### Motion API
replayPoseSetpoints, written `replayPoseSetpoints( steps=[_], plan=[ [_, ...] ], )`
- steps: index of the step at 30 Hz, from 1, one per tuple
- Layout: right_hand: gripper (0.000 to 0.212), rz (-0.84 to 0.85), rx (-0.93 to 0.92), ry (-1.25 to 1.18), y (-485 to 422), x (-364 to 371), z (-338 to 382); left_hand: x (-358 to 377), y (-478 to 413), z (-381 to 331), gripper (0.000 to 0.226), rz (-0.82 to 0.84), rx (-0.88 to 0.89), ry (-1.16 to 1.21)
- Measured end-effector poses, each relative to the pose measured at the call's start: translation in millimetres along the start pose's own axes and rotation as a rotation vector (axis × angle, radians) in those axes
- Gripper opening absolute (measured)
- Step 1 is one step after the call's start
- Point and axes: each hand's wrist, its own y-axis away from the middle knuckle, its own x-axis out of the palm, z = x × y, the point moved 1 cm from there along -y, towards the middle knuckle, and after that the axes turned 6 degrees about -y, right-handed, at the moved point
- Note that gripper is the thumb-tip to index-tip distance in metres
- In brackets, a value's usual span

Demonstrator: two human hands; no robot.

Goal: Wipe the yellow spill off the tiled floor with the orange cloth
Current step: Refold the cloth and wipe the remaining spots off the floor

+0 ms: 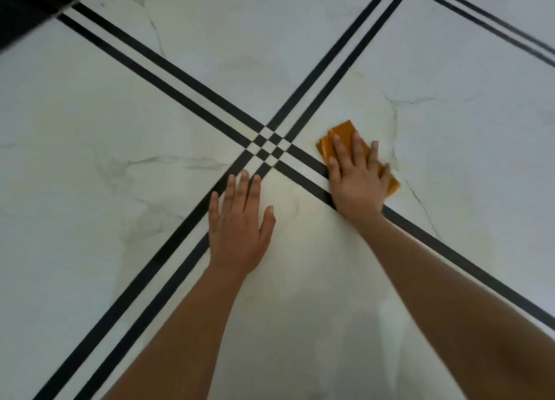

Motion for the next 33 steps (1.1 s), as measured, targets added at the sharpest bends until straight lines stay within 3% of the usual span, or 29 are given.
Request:
replayPoseSetpoints(
  steps=[3,5,6,8,9,14,15,18,19,21,23,25,26,28,30,33],
  plan=[
    [0.049,0.126,-0.466,0.098,71,14,-27,5,-1,-19,0.062,0.015,0.027,-0.043],
    [0.048,0.118,-0.599,0.124,65,-1,-64,7,2,-27,0.061,0.005,0.057,-0.074],
    [0.048,0.049,-0.489,0.130,40,-8,-76,9,5,-32,0.062,0.011,0.082,-0.077],
    [0.048,-0.010,-0.102,0.044,7,-22,-72,13,11,-45,0.062,0.041,0.130,-0.070],
    [0.049,-0.040,-0.023,0.026,9,-18,-68,15,11,-54,0.062,0.042,0.141,-0.069],
    [0.048,0.071,-0.499,0.106,98,-8,-101,23,13,-80,0.062,0.078,0.201,-0.091],
    [0.048,0.028,-0.451,0.119,74,-13,-116,24,16,-81,0.063,0.083,0.207,-0.095],
    [0.048,-0.028,-0.004,0.026,5,-37,-125,26,26,-85,0.064,0.099,0.205,-0.094],
    [0.048,-0.075,0.034,-0.004,16,-31,-122,26,27,-87,0.063,0.104,0.212,-0.099],
    [0.048,-0.082,-0.155,0.015,82,-15,-111,28,29,-88,0.063,0.106,0.222,-0.120],
    [0.046,0.045,-0.398,0.073,151,-8,-118,29,31,-89,0.061,0.098,0.239,-0.141],
    [0.046,0.031,-0.495,0.103,131,-12,-141,32,36,-91,0.060,0.087,0.249,-0.149],
    [0.046,-0.013,-0.425,0.118,95,-20,-144,32,36,-91,0.060,0.081,0.242,-0.143],
    [0.047,-0.013,-0.105,0.060,38,-37,-145,32,40,-93,0.061,0.089,0.235,-0.129],
    [0.048,-0.093,0.031,0.007,49,-27,-130,31,35,-94,0.061,0.074,0.229,-0.125],
    [0.049,0.007,-0.271,0.062,155,-3,-109,29,32,-96,0.062,0.077,0.216,-0.112]
  ],
)
